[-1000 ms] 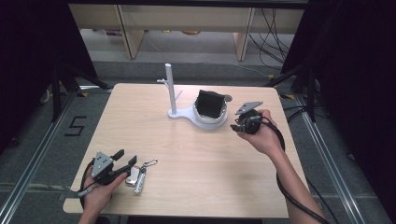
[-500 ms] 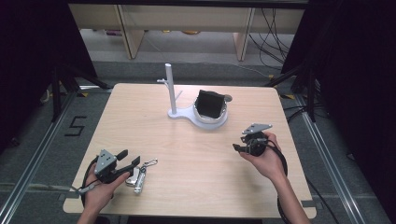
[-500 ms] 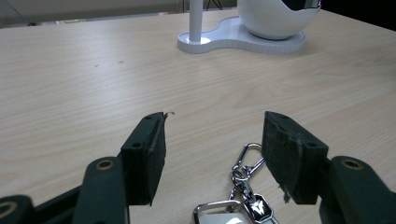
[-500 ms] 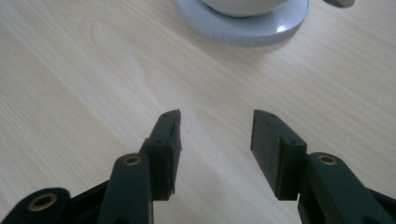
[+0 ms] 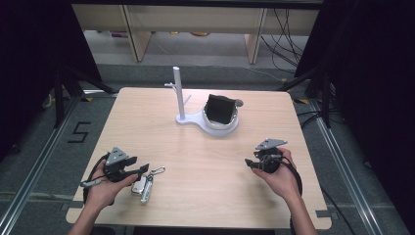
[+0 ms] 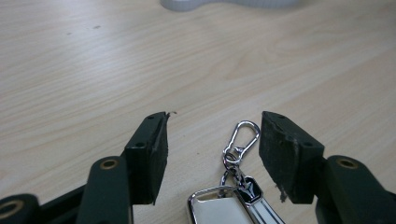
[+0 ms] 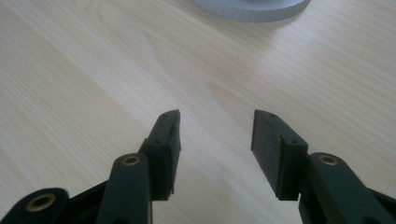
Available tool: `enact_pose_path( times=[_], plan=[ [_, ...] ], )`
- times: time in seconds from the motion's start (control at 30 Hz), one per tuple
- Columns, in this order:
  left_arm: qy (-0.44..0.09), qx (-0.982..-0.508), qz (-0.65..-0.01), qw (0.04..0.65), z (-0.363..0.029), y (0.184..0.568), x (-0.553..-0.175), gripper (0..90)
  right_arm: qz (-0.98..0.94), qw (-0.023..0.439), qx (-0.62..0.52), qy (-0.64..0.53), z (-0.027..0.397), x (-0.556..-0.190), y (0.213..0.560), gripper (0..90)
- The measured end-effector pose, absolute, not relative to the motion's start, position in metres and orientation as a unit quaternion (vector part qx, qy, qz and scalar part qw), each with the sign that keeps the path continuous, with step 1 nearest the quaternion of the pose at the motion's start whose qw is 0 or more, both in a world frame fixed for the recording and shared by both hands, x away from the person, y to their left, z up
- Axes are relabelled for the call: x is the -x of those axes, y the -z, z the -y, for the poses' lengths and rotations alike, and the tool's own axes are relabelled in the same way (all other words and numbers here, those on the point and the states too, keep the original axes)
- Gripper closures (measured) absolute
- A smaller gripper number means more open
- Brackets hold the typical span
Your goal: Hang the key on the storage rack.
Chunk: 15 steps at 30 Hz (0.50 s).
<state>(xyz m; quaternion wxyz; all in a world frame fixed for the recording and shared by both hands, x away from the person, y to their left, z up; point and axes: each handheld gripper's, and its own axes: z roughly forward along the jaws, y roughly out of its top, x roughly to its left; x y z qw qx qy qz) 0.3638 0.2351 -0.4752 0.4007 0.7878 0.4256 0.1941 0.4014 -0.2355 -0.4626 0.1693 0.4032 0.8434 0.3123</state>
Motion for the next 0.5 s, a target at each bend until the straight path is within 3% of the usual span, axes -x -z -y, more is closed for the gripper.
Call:
enact_pose_path(
  times=[0.2, 0.5],
  plan=[
    [-0.152, -0.848, -0.378, 0.339, -0.220, 0.476, -0.379, 45.9, -0.844, 0.162, -0.403, -0.313, 0.236, -0.401, 0.465, 53.9],
    [-0.096, -0.896, -0.345, 0.261, -0.204, 0.481, -0.398, 53.7, -0.841, 0.152, -0.412, -0.315, 0.236, -0.400, 0.463, 53.8]
  ],
)
